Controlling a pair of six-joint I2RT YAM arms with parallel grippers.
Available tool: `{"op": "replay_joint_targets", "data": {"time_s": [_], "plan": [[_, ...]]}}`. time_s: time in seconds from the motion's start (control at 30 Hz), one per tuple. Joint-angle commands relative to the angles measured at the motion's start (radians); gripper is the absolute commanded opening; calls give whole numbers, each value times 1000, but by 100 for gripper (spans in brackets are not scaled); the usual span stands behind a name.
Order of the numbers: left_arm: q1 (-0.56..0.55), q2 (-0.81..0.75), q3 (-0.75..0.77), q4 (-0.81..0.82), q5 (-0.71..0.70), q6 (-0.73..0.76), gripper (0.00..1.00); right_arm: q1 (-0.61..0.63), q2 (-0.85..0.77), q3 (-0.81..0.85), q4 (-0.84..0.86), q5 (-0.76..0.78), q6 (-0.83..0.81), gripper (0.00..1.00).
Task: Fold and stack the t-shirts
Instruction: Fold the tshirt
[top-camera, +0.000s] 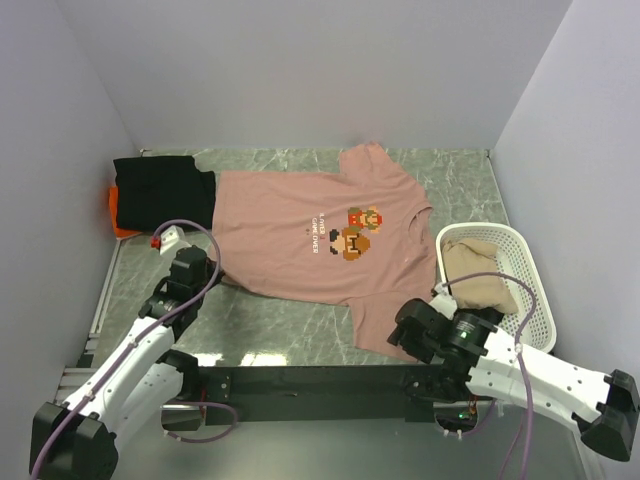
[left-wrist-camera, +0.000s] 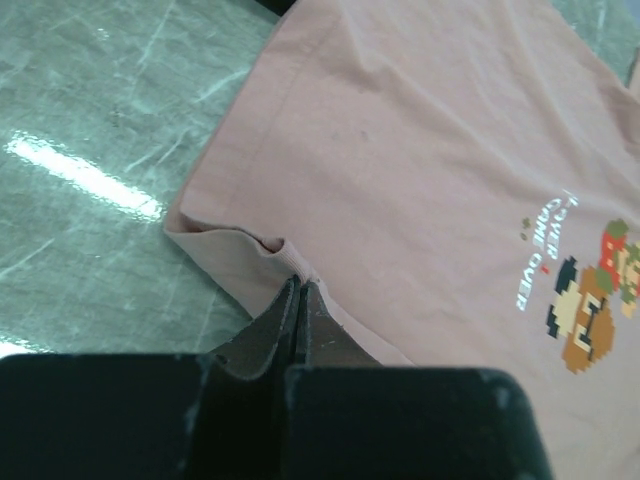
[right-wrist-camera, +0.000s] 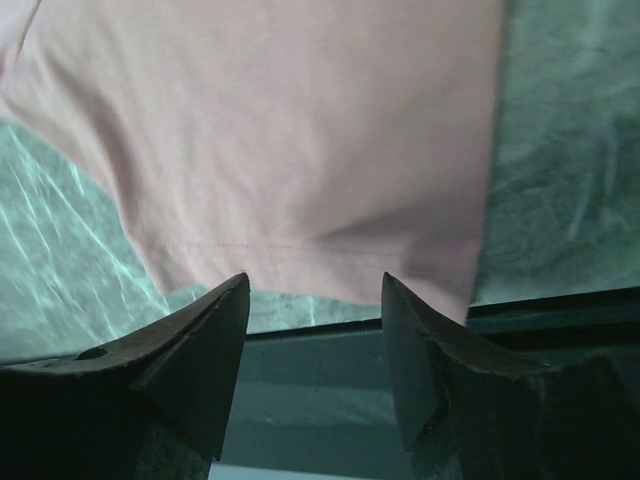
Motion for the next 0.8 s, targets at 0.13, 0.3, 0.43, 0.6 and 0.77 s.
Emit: {"op": "replay_joint_targets", "data": {"time_s": [0.13, 0.3, 0.43, 0.6, 0.77], "plan": [[4, -26, 14, 58, 62, 21, 0, 29, -23, -3, -86, 137, 219, 59], [4, -26, 15, 65, 79, 21, 1, 80, 164, 59, -136, 192, 300, 58], [4, -28, 11, 74, 89, 24, 1, 126, 286, 138, -236, 218, 407, 58], [-11, -31, 11, 80, 76, 25, 1, 167, 398, 220, -342, 241, 522, 61], [-24, -36, 17, 69, 66, 25, 0, 167, 383, 140, -250, 155, 559, 62]]}}
